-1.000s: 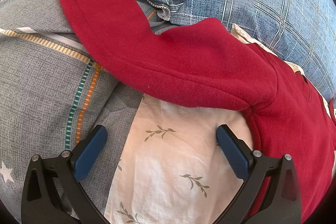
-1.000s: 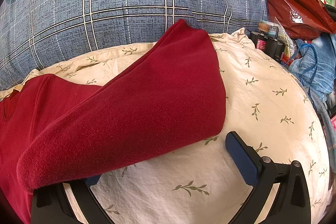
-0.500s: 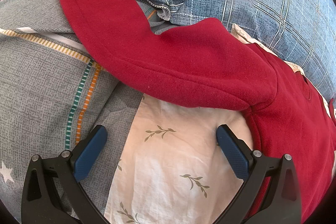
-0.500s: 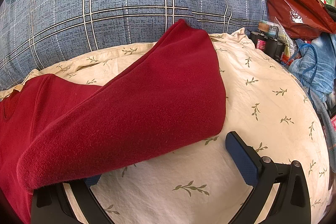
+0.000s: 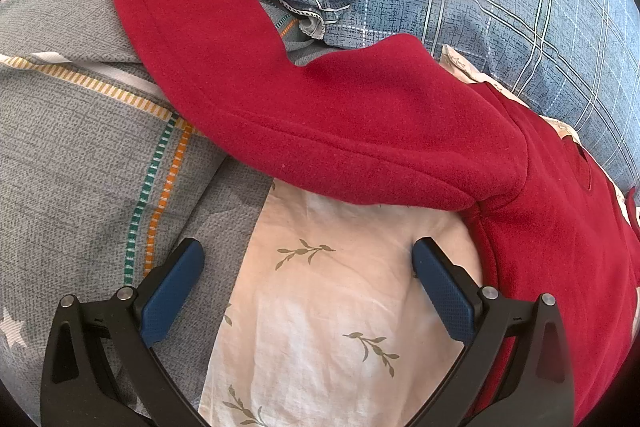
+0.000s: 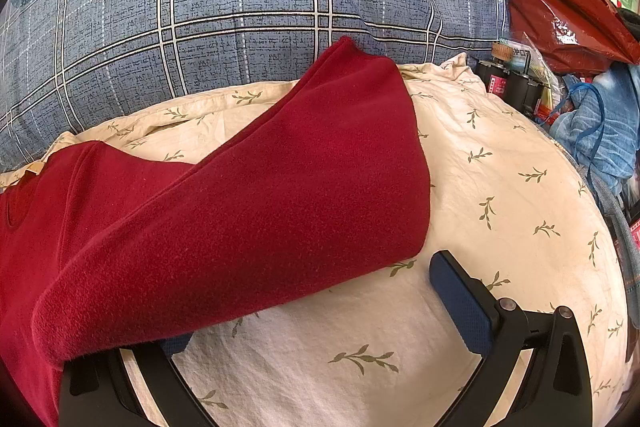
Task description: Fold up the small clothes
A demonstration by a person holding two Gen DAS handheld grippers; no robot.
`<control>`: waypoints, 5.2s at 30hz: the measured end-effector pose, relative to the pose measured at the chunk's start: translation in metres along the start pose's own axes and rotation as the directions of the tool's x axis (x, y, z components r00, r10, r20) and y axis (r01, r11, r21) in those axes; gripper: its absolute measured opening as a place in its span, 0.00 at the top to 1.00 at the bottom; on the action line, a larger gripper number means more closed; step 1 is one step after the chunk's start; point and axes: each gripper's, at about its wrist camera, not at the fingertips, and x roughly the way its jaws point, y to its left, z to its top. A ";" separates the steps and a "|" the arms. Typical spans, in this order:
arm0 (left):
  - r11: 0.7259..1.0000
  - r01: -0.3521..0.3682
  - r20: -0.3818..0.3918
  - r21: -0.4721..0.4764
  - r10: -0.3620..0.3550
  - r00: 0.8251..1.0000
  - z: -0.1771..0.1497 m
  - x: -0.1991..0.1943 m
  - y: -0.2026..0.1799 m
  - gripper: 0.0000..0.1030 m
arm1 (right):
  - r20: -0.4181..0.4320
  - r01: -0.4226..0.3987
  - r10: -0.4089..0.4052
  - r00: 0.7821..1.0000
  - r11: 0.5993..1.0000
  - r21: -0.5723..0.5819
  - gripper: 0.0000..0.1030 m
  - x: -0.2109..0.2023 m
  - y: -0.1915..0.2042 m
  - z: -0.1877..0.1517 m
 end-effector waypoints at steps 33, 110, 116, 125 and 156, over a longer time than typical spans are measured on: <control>1.000 0.000 0.000 0.000 0.000 1.000 0.000 0.000 0.000 0.00 | 0.000 0.000 0.000 1.000 1.000 0.000 0.00 0.000 0.000 0.000; 0.978 0.103 0.055 0.181 -0.115 0.992 0.025 -0.077 -0.095 0.00 | 0.025 -0.286 0.295 0.955 0.943 -0.170 0.00 -0.130 0.222 -0.029; 0.978 0.096 0.059 0.186 -0.108 0.992 0.026 -0.076 -0.100 0.00 | 0.007 -0.276 0.281 0.960 0.946 -0.172 0.00 -0.123 0.226 -0.031; 0.981 0.089 0.047 0.173 -0.099 0.994 0.028 -0.070 -0.100 0.00 | 0.004 -0.276 0.281 0.960 0.945 -0.173 0.00 -0.121 0.235 -0.031; 0.988 0.038 0.045 0.147 -0.045 0.998 0.039 -0.053 -0.084 0.00 | -0.006 -0.300 0.305 0.952 0.931 -0.207 0.01 -0.113 0.258 -0.036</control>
